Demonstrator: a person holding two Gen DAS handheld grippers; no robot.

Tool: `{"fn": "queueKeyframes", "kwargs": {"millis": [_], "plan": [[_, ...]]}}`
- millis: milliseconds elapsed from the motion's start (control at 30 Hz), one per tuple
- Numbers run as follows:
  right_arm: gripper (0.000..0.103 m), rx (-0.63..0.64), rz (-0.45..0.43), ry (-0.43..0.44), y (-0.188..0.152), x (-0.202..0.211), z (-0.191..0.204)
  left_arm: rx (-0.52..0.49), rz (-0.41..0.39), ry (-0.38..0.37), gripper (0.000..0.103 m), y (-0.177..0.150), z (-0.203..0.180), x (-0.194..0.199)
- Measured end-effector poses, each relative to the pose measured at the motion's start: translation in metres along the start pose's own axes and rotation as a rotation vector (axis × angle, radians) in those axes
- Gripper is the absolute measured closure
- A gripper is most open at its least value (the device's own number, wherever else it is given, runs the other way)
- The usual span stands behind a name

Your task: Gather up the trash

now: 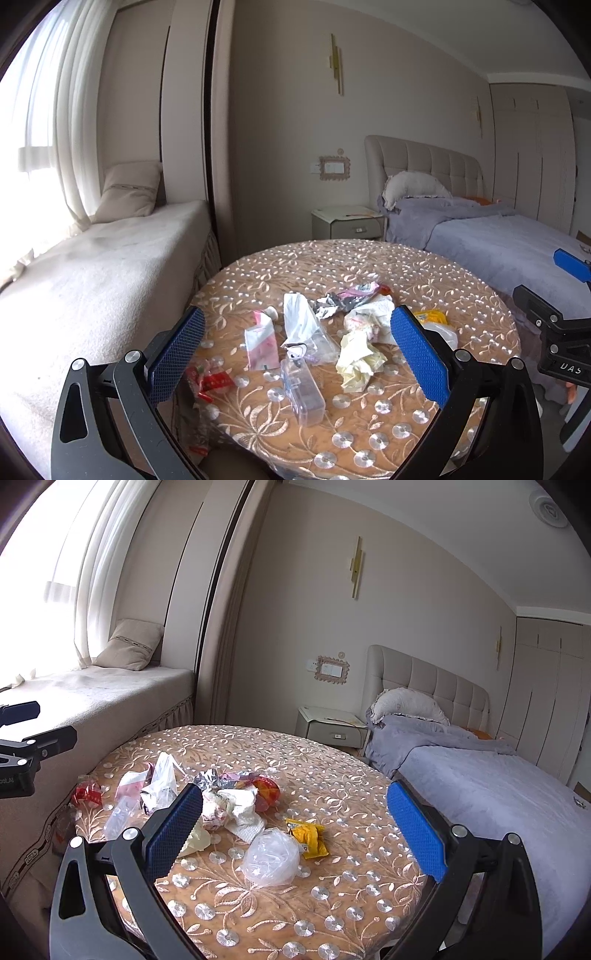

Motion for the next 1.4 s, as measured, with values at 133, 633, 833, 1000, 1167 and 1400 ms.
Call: {"fn": "queueKeyframes", "kwargs": {"millis": [133,633,833,1000,1167,1400], "plan": [[0.004,0.001,-0.005,0.0,0.001,0.0013,0.0002,-0.016,-0.003,0.011,0.005,-0.0005,-0.0016,0.0001],[0.004,0.017,-0.006,-0.011,0.0003,0.0017,0.002,-0.01,0.0,-0.019,0.005,-0.0014,-0.0048,0.0011],[0.004,0.016,-0.003,-0.008,0.0003,0.0014,0.0025,-0.04,-0.006,0.024,0.005,-0.0019,-0.0062,0.0005],[0.004,0.023,-0.001,-0.011,0.0003,0.0009,0.0034,-0.048,-0.002,0.024,0.005,-0.0029,-0.0071,-0.0012],[0.004,0.023,0.001,-0.01,0.0009,0.0003,0.0031,-0.059,0.001,0.022,0.005,-0.0038,-0.0091,-0.0014],[0.004,0.034,-0.004,-0.009,0.002,-0.0008,0.0063,-0.06,0.006,0.024,0.005,-0.004,-0.0077,-0.0038]]}}
Point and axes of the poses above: each gripper's, at about its wrist camera, not at the fingertips, and x roughly against the way its jaws point, z to its left, y to its top, the point moved 1 cm from there along -x, roughly the way its jaws point, and after that the axes turned 10 degrees about -z, right-handed, at the moved point
